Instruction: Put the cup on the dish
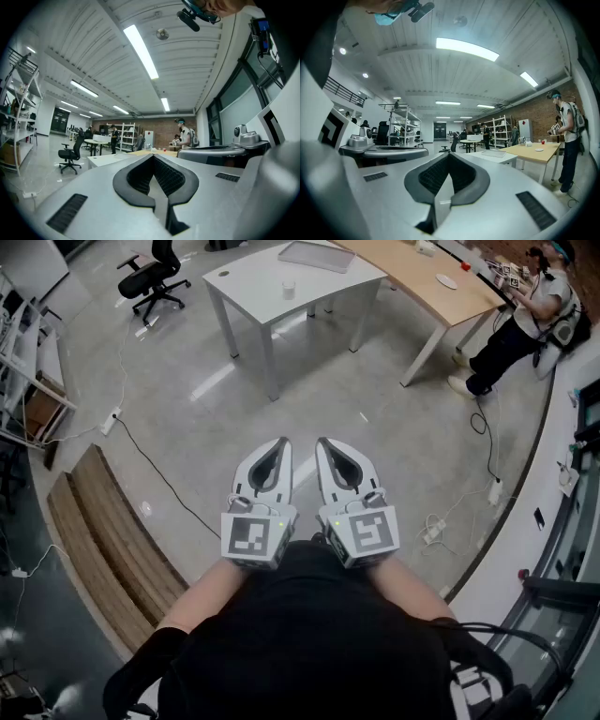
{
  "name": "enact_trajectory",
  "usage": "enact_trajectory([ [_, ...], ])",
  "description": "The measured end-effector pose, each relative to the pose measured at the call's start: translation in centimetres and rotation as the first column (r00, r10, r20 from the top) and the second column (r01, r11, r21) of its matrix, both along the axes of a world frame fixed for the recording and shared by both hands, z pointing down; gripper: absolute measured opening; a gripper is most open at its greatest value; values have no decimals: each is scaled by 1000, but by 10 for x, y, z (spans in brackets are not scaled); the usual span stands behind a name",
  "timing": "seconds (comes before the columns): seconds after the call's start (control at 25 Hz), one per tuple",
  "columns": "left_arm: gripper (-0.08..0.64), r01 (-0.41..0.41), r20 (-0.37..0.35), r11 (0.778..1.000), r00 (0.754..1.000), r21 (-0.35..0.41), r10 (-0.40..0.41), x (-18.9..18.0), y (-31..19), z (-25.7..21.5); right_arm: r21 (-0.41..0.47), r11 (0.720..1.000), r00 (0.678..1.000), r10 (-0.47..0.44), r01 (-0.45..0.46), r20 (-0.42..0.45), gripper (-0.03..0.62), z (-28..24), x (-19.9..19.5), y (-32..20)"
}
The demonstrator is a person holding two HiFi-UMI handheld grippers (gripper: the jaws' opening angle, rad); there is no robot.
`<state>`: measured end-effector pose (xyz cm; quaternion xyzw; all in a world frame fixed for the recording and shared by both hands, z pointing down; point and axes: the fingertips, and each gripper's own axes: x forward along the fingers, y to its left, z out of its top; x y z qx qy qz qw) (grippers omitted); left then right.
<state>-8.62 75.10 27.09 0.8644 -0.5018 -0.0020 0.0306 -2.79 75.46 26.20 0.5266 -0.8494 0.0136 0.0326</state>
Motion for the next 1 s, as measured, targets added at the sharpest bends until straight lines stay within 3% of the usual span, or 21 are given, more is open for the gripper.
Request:
enact_trajectory([
  [0.6,6,-13,-10,1000,1000,9,14,-8,-7,0,-3,1000,1000,10,-10,11,14,3,-8,-12],
  [1.0,6,-17,-36,1000,999,-5,17,-62,-6,13,-43,998,995,53,-49,80,14,27,-46,-11],
])
